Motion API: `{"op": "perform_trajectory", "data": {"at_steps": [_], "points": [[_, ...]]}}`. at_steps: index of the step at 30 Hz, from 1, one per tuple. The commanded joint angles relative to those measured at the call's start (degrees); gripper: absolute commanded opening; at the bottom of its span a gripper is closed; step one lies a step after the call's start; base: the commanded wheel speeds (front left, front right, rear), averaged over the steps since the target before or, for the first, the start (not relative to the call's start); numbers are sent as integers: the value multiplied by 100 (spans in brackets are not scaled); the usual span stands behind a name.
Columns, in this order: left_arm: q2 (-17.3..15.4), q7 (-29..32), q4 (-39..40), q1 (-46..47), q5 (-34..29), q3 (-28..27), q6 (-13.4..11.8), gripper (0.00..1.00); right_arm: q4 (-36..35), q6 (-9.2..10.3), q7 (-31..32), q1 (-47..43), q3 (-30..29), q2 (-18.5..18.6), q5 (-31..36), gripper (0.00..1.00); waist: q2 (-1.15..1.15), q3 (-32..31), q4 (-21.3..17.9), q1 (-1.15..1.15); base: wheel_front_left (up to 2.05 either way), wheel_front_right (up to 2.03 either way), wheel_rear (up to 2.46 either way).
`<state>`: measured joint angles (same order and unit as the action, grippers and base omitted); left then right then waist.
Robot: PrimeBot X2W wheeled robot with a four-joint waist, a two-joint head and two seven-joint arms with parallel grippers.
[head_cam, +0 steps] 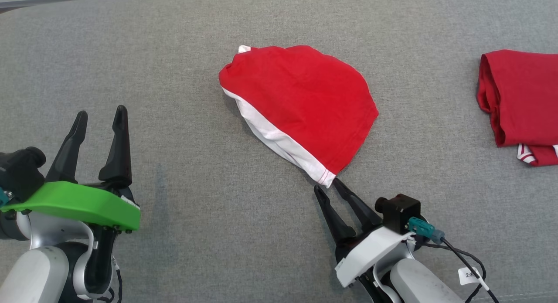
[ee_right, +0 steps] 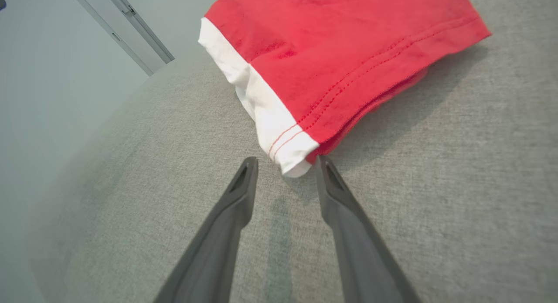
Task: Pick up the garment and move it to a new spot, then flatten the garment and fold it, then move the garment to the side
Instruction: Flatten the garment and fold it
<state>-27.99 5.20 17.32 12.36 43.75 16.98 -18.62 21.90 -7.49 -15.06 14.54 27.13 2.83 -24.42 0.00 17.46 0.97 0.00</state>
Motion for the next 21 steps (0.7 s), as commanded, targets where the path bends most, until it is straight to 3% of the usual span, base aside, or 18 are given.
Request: {"op": "perform_trajectory", "data": {"at_steps": [1, 8, 12, 13, 14, 17, 21], "points": [[0, -48, -27, 0, 31, -23, 33, 100, 8, 0, -15, 81, 32, 17, 33, 60, 0, 8, 6, 0, 0, 0, 0], [4, -81, -84, 29, 50, -27, 51, 100, -90, 0, -15, 52, 55, 18, 100, 55, 0, 22, 39, 0, 0, 0, 0], [14, -98, -97, 66, 54, -22, 55, 100, -34, 0, -15, 145, 31, 18, 108, 42, 0, 48, 77, 0, 0, 0, 0], [13, -98, -100, 70, 59, -25, 58, 100, -22, 0, -15, 176, 34, 17, 102, 27, 0, 54, 83, 0, 0, 0, 0], [9, -102, -103, 69, 59, -31, 55, 100, -6, 0, -15, 199, 47, 16, 95, 0, 0, 58, 84, 0, 0, 0, 0], [-14, -121, -122, 26, 61, -51, 34, 100, 0, 1, -15, 290, 21, 20, 111, 0, 0, 44, 63, 0, 0, 0, 0], [-4, -150, -154, -177, 72, -43, -5, 100, 34, 1, -15, 322, -469, 84, 375, 0, 0, -96, -21, 0, 0, 0, 0]]}}
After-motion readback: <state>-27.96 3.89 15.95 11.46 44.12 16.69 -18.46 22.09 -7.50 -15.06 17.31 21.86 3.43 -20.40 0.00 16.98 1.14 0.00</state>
